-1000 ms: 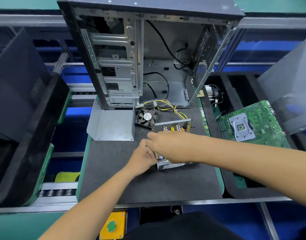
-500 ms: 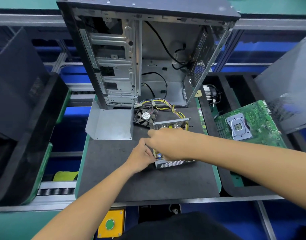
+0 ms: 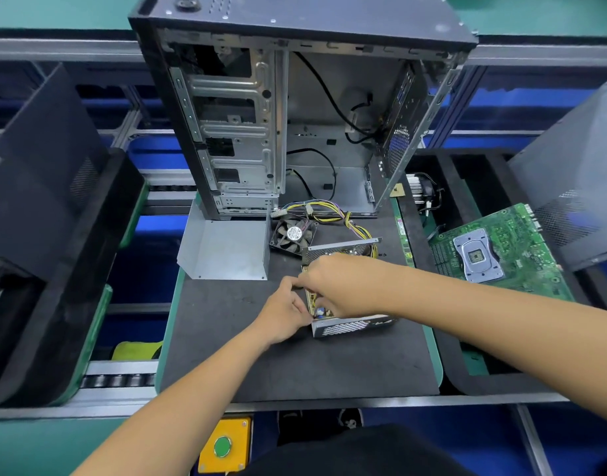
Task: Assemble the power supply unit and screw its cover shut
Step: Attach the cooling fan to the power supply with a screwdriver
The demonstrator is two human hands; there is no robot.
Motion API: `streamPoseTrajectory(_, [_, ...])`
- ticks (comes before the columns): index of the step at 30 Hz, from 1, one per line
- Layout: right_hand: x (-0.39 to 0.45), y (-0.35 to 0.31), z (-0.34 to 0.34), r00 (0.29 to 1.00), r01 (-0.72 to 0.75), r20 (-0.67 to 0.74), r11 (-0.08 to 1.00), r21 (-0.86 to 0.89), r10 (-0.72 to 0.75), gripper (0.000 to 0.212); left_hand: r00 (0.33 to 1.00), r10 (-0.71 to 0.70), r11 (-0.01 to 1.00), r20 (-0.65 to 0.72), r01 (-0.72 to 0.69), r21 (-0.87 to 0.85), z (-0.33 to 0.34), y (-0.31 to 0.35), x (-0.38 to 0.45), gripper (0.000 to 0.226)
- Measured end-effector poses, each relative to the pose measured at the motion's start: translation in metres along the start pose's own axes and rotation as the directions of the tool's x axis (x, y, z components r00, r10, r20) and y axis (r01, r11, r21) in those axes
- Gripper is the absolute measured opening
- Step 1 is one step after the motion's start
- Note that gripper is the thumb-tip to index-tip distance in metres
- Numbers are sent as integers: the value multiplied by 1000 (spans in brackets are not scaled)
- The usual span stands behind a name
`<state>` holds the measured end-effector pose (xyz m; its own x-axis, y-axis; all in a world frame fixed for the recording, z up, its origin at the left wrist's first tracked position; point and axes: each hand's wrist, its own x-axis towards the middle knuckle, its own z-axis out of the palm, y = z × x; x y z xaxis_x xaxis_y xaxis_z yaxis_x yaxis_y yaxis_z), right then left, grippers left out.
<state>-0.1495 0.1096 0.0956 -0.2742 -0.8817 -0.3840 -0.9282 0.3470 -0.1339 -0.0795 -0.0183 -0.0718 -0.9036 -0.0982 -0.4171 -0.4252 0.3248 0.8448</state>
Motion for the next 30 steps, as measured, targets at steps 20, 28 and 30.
streamPoseTrajectory(20, [-3, 53, -22, 915, -132, -256, 830, 542, 313, 12, 978, -206, 953, -38, 210, 218, -9, 40, 8, 39])
streamPoseTrajectory(28, [-10, 102, -26, 811, -286, -251, 732, 619, 529, 24, 924, 371, 753, -96, -239, 614, -18, 147, 34, 10])
streamPoseTrajectory(30, [-13, 113, -21, 809, -328, -222, 731, 598, 545, 24, 922, 385, 708, -39, -268, 654, -8, 161, 49, 9])
